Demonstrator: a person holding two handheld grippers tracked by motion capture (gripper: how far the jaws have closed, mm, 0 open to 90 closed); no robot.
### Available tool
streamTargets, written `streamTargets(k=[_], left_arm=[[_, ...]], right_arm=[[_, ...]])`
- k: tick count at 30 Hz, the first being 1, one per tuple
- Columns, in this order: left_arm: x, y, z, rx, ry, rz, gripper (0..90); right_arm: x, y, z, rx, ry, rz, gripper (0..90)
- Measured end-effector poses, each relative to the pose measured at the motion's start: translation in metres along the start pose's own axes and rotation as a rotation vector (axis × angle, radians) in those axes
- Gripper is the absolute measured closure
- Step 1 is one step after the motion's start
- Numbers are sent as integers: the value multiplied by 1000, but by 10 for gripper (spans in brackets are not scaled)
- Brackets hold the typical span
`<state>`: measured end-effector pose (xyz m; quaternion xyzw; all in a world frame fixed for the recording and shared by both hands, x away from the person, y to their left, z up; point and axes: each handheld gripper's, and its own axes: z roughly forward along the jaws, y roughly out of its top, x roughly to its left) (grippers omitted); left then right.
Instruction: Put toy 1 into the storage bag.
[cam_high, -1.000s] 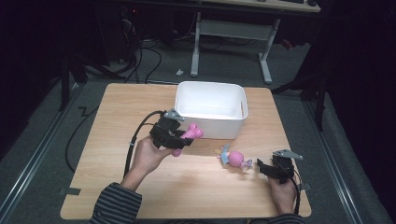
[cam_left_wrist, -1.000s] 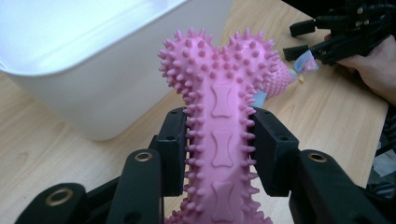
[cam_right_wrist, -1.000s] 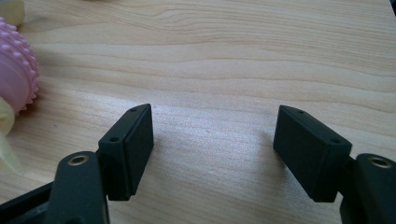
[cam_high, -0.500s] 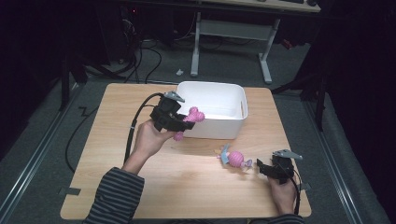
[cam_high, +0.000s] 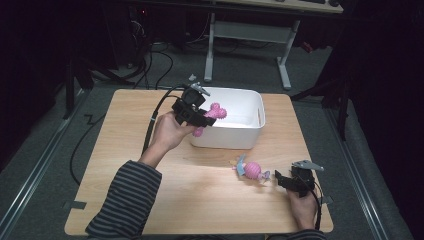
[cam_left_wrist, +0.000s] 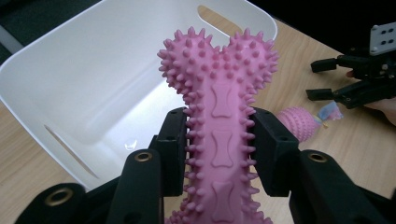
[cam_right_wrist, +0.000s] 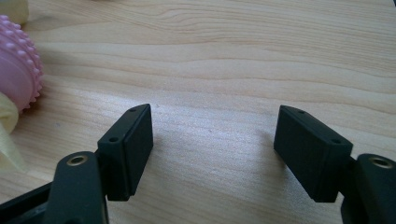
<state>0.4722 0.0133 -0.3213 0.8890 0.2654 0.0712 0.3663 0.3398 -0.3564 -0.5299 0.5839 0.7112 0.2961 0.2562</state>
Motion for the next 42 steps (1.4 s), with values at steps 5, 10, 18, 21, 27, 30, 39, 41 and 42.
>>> streamTargets(k=[5,10,18,21,27,30,39,41,42], left_arm=[[3,12,9,-5,6,13,590],[7,24,23,24,35,24,590],[13,38,50,37,82,31,589],[15,40,56,45,87,29,588],[17,41,72,58,113,32,586],[18,41,76,66,124,27,586],[23,40,91,73,122,8,584],[24,40,95,75,120,1,585],[25,40,96,77,120,-2,584]], right_arm=[[0,0,0,0,0,0,286],[0,0,0,0,0,1,286],[0,0,0,0,2,1,285],[0,0,0,0,2,0,285],[0,0,0,0,2,0,285],[0,0,0,1,2,-1,285],[0,0,0,0,2,0,285],[0,0,0,1,2,-2,285],[0,0,0,1,2,-1,285]])
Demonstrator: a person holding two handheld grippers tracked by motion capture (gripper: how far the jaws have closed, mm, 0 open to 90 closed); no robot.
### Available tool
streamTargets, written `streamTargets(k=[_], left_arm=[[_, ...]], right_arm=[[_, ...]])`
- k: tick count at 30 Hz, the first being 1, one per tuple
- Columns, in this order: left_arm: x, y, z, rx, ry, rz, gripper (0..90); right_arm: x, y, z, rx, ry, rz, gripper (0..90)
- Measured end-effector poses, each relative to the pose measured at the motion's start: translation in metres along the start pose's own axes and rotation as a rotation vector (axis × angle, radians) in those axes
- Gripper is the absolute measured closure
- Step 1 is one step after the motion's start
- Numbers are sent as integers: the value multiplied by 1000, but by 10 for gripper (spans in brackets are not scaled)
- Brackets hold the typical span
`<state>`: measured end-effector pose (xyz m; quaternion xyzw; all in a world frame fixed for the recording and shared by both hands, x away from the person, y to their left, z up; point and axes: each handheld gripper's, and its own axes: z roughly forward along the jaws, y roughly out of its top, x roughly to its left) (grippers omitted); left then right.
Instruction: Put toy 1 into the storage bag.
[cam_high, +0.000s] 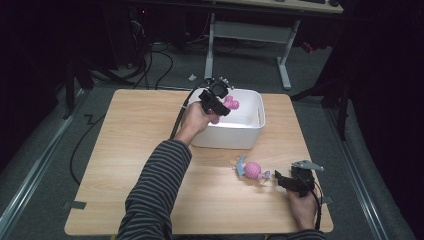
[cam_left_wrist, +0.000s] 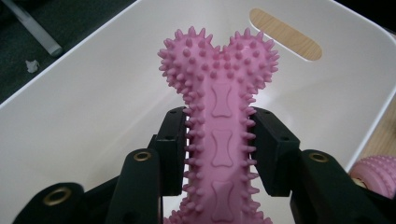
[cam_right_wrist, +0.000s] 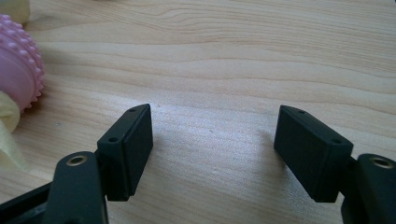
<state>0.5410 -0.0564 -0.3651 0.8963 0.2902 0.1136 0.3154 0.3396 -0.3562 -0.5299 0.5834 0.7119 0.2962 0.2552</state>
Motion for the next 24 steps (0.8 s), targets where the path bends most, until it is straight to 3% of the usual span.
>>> streamTargets(k=[4,24], left_arm=[[2,-1,6,5,3,-15,583],[-3,-11,30,72,9,-9,580]], right_arm=[[0,0,0,0,0,0,285],[0,0,0,0,2,2,285]])
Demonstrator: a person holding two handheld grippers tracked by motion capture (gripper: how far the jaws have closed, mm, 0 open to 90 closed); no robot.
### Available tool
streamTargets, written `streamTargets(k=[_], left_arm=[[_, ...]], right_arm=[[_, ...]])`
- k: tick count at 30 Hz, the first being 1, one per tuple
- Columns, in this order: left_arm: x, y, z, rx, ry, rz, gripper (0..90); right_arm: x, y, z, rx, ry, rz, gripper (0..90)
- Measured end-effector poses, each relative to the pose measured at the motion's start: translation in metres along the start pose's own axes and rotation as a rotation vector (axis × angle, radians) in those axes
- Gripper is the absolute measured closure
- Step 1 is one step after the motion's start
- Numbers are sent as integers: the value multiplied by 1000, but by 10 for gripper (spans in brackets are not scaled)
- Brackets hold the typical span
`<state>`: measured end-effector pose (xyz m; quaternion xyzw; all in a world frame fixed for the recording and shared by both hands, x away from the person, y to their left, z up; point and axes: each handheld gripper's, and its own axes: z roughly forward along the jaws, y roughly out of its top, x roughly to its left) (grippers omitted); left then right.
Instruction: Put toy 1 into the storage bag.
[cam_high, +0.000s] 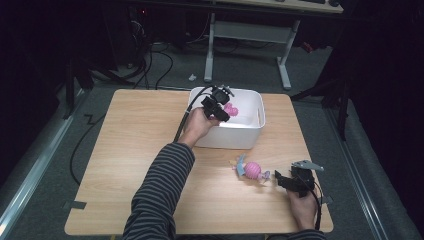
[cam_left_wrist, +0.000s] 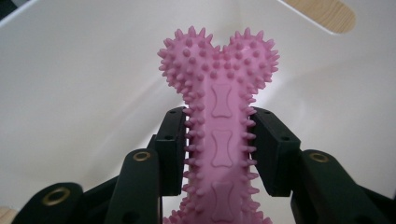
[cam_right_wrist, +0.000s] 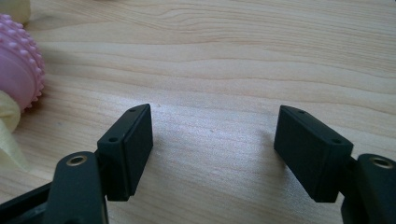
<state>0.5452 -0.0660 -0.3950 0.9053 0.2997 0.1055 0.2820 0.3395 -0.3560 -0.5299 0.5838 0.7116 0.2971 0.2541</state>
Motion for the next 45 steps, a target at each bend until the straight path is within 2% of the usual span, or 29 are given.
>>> streamTargets(k=[8,12,15,19,26,30,38,40,45], left_arm=[[-1,-1,2,17,-1,4,577],[-1,-1,3,20,0,-7,568],[0,-1,0,5,-5,-23,482],[-3,0,-7,-3,24,-1,435],[-7,-1,-36,-75,32,4,386],[-6,-7,-55,-122,27,-8,376],[-6,-34,-82,-152,74,-11,369],[-4,-45,-92,-174,79,-22,366],[0,-58,-104,-214,74,-51,366]], right_arm=[[0,0,0,-2,-1,1,285],[0,0,0,-2,-1,1,285],[0,0,0,-2,-1,1,285],[0,0,0,0,1,-3,283],[0,0,0,-1,1,-5,283],[0,0,0,-3,0,-5,283],[0,0,0,-3,1,-6,283],[0,0,0,-3,1,-6,283],[0,0,0,-3,1,-6,283]])
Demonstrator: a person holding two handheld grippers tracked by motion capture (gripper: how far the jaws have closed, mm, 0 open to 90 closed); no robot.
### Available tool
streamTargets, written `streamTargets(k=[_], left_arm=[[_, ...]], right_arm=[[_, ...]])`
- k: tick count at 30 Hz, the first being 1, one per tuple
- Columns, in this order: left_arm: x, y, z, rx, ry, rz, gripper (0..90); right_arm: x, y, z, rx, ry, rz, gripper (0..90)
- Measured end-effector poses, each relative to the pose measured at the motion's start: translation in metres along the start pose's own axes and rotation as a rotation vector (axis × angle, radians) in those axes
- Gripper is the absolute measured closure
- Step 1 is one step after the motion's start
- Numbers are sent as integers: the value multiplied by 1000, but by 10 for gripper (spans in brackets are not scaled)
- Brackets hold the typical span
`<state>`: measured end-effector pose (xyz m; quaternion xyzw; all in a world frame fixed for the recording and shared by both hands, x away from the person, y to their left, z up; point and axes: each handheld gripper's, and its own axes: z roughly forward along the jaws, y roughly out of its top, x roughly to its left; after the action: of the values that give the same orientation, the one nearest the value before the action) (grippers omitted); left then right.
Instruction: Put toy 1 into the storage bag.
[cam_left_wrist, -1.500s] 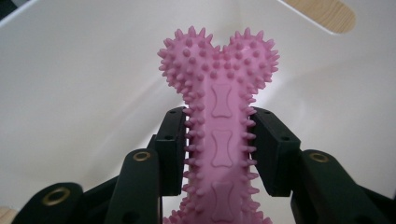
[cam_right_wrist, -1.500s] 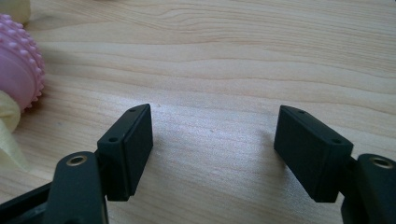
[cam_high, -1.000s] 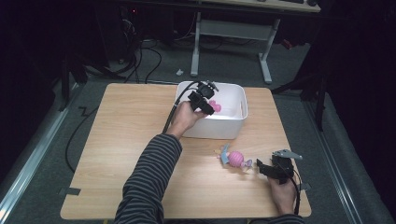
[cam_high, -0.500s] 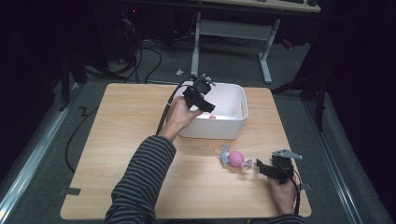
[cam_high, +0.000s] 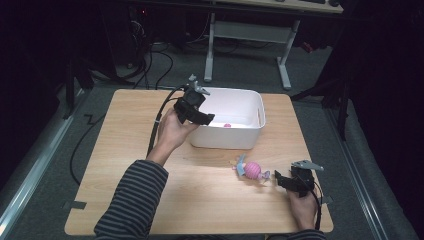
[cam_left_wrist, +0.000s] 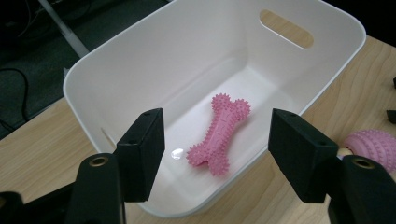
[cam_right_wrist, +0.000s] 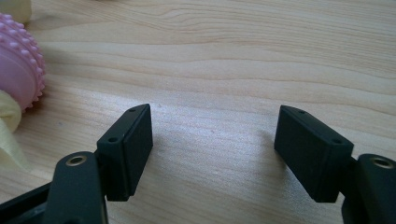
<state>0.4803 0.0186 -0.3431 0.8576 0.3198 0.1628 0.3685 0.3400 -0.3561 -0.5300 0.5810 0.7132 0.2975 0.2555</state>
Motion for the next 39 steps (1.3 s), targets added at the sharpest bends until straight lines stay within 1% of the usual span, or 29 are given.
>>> streamTargets(k=[4,5,6,9,10,12,13,17,21,26,29,34,39], left_arm=[[6,-10,-11,-23,7,-28,361],[7,-13,-13,-28,-3,-38,361],[8,-15,-15,-31,2,-40,361],[11,-22,-21,-14,8,-48,347],[11,-24,-23,-16,9,-50,344],[13,-27,-30,-30,18,-51,343],[13,-28,-33,-36,12,-56,341],[14,-36,-47,-76,19,-65,338],[17,-46,-56,-90,25,-74,336],[20,-61,-68,-113,33,-96,335],[21,-69,-73,-130,42,-99,340],[20,-81,-75,-121,57,-97,343],[20,-96,-77,-127,58,-119,343]], right_arm=[[0,0,0,-1,0,-2,283],[0,0,0,-1,0,-2,283],[0,0,0,-1,0,-2,283],[0,0,0,-1,0,-2,283],[0,0,0,-1,0,-2,283],[0,0,0,-1,0,-1,283],[0,0,0,-1,0,-1,283],[0,0,0,-1,0,-1,283],[0,0,0,-1,-1,-1,283],[0,0,0,-1,-1,0,283],[0,0,0,-1,-1,0,283],[0,0,0,-1,-1,0,283],[0,0,0,-1,-1,0,284]])
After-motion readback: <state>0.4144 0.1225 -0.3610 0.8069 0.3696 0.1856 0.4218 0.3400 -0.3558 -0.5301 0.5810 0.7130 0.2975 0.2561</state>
